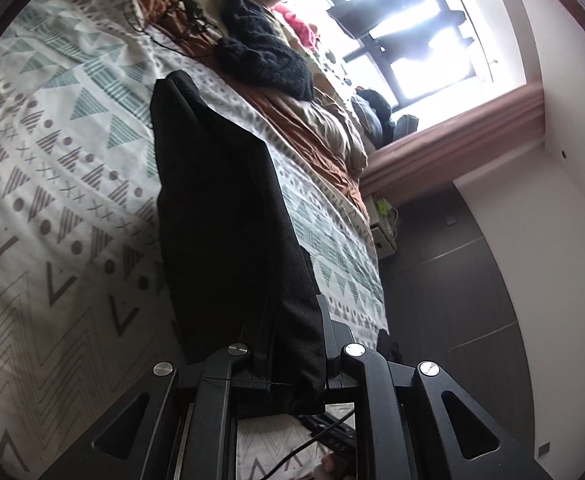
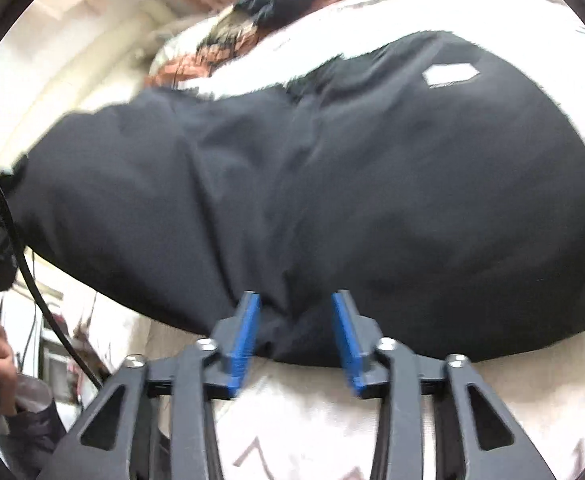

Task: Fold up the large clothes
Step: 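Lift the held edge with the left tool, fold it over the shirt, open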

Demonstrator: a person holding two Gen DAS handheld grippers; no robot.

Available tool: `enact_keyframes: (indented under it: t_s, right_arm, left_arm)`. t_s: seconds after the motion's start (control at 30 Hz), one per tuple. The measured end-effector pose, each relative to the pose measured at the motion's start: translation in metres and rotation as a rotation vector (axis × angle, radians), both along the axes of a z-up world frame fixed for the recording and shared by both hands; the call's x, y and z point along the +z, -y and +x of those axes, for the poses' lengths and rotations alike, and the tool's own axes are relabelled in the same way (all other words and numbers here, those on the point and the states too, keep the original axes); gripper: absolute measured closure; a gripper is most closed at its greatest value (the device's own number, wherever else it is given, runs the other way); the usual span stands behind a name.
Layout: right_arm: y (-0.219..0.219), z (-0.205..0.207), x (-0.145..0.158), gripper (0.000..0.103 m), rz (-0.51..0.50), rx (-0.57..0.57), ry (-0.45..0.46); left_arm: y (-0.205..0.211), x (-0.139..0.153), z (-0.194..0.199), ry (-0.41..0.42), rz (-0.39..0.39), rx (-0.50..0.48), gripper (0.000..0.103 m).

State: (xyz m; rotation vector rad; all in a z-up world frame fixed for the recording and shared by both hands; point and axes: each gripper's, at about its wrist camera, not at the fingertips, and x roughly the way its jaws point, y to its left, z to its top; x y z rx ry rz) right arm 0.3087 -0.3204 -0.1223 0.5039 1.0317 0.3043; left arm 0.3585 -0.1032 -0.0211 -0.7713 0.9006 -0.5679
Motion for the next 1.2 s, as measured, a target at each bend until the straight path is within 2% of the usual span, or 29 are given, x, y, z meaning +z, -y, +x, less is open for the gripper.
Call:
enact_keyframes:
  t_s: [0.17, 0.33, 0.6, 0.8, 0.97, 1.03, 1.13, 1.17, 1.2]
  right_arm:
    - [0.062, -0.016, 0.01, 0.058, 0.01, -0.15, 0.027]
    - [0.108, -0.031, 0.009, 0.056, 0.007, -0.246, 0.041]
    - [0.142, -0.051, -0.002, 0.056, 0.021, -0.325, 0.018]
    - [0.171, -0.074, -0.006, 0.056, 0.007, -0.395, 0.012]
    - [0.189, -0.091, -0.006, 0.056, -0.004, -0.437, 0.003]
    - [0.193, -0.1, -0.005, 0.056, -0.009, -0.445, 0.001]
    - [0.194, -0.103, -0.006, 0.056, -0.011, -0.442, -0.009]
    - [0.193, -0.103, -0.006, 0.056, -0.01, -0.437, -0.01]
    - [0.191, -0.103, -0.005, 0.056, -0.007, -0.428, -0.008]
  left_arm:
    - [0.032, 0.003, 0.01, 0.001, 0.019, -0.042, 0.087]
    - [0.07, 0.004, 0.023, -0.002, 0.051, -0.1, 0.087]
    - [0.123, -0.007, 0.042, -0.025, 0.088, -0.187, 0.087]
    - [0.181, -0.037, 0.051, -0.079, 0.103, -0.284, 0.087]
    - [0.231, -0.07, 0.042, -0.143, 0.099, -0.384, 0.087]
    - [0.25, -0.08, 0.036, -0.164, 0.132, -0.442, 0.087]
    - [0.266, -0.089, 0.033, -0.202, 0.22, -0.463, 0.079]
    - [0.265, -0.09, 0.034, -0.207, 0.215, -0.465, 0.07]
    - [0.262, -0.09, 0.034, -0.217, 0.188, -0.468, 0.066]
